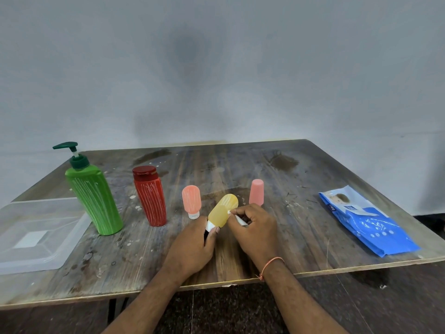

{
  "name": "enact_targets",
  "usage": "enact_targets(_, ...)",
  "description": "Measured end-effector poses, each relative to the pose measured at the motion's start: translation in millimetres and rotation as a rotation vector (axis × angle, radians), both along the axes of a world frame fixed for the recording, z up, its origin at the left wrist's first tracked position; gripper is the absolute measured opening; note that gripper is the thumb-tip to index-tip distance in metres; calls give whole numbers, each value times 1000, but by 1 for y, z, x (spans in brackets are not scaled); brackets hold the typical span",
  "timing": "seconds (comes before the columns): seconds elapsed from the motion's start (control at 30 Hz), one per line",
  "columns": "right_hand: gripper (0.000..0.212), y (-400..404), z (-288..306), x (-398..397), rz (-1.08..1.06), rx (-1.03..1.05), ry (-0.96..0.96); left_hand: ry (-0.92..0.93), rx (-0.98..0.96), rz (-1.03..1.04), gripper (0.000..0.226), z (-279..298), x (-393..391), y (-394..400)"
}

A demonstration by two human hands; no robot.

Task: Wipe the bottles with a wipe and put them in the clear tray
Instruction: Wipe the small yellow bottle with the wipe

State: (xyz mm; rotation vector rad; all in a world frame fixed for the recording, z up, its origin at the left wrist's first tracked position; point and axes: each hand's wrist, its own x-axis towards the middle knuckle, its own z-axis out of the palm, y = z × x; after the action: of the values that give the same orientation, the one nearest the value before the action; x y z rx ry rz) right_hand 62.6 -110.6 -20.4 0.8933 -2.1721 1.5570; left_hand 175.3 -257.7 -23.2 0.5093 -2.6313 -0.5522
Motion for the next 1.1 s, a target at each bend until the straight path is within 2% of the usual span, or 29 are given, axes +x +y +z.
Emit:
enact_targets(0.13, 7, -1, 1, -1, -60, -14, -30, -5, -10, 0, 21, -2, -2, -1)
enact_targets(0.3, 7, 0, 1, 2, 11, 16, 17, -4, -1, 2, 21, -5, -2, -3)
enact_targets(0.47, 8, -1, 0, -1, -75, -16, -49, 20, -15, -14, 21, -4, -2, -2)
enact_targets(0.6, 7, -1, 0, -1, 4, -31, -10, 13, -16, -6, 20, -4, -2, -2)
enact_targets(0.8, 7, -1, -1, -1, -53, 1, -29, -7, -54, -9, 20, -4, -1, -1)
enact_targets(0.97, 4, -1, 0, -1, -4, 2, 7, 0, -84, 6, 19, -3, -1, 1)
enact_targets(1.1, 7, -2, -1, -1, -65, 6, -44, -6, -99, -2, 18, -3, 0, 3)
